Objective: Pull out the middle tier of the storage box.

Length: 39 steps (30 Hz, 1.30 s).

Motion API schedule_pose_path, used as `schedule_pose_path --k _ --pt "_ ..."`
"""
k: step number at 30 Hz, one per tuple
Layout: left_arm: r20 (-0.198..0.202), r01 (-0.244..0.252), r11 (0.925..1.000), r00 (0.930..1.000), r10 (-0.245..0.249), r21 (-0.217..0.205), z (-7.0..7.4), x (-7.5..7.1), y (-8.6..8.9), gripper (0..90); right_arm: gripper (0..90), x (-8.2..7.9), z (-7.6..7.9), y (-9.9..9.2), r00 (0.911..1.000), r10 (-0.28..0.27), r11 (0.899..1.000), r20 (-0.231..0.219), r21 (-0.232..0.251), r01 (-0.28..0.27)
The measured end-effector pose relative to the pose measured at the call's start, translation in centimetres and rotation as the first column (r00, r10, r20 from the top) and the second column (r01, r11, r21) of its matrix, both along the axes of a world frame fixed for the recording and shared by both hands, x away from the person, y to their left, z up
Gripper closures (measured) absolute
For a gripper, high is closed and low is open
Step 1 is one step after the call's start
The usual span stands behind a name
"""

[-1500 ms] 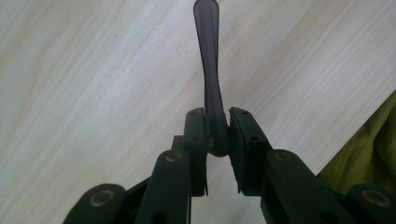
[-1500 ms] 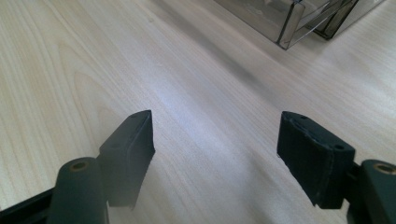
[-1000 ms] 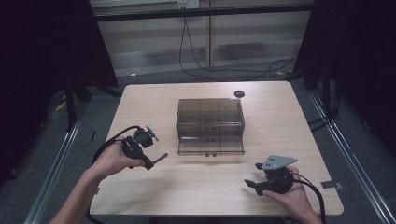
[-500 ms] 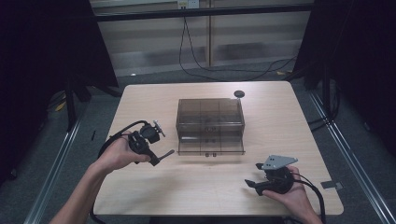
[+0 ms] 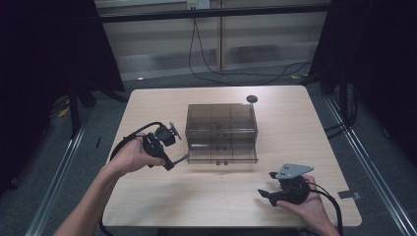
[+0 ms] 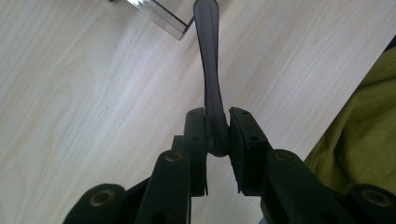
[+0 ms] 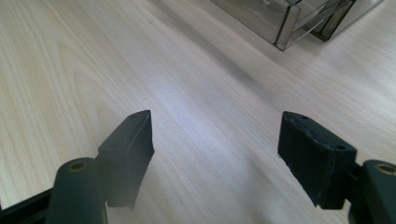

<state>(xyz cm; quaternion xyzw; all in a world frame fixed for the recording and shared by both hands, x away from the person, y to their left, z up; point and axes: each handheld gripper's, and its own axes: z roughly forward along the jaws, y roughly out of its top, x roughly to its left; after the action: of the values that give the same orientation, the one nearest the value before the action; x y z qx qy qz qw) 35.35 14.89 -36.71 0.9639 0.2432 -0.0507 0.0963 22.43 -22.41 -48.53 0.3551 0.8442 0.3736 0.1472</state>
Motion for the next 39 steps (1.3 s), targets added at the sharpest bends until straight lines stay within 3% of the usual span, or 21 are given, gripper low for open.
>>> schedule_pose_path --k 2,3,7,8,12,20,30,39 --pt "-0.003 0.027 0.9996 0.9996 -0.027 0.013 0.2 0.3 -0.2 77.9 26.4 0.0 0.0 0.0 1.0000 -0.003 1.000 0.002 0.003 0.003" --pt "-0.001 0.004 1.0000 1.0000 -0.004 -0.003 0.2 0.2 -0.4 77.9 26.4 0.0 0.1 0.0 1.0000 -0.003 1.000 0.003 0.006 0.003" --pt "0.001 0.012 0.9999 0.9999 -0.012 -0.001 0.4 0.5 -1.0 77.9 26.0 0.0 0.1 0.0 1.0000 -0.002 1.000 0.007 0.007 0.002" --pt "-0.004 0.033 0.9994 0.9994 -0.033 0.011 0.5 0.6 -1.2 77.9 26.0 0.0 0.1 0.0 1.0000 -0.002 1.000 0.006 0.006 0.002" --pt "0.011 0.021 0.9998 0.9997 -0.021 -0.004 0.8 0.7 -2.1 77.9 26.0 0.0 0.1 -0.1 1.0000 -0.002 1.000 0.006 0.005 0.002" --pt "0.010 0.060 0.9982 0.9982 -0.060 0.009 1.5 1.1 -4.0 77.9 26.0 -0.1 0.1 0.0 0.9999 0.000 1.000 0.011 0.003 0.000" --pt "0.011 0.061 0.9981 0.9981 -0.061 0.009 2.0 1.6 -6.2 77.9 26.0 -0.1 0.1 -0.1 0.9999 0.000 1.000 0.011 0.004 0.000" --pt "0.005 0.097 0.9947 0.9952 -0.097 0.034 1.8 1.9 -8.2 77.9 26.0 -0.2 0.2 -0.2 0.9999 0.002 1.000 0.016 0.006 -0.002"
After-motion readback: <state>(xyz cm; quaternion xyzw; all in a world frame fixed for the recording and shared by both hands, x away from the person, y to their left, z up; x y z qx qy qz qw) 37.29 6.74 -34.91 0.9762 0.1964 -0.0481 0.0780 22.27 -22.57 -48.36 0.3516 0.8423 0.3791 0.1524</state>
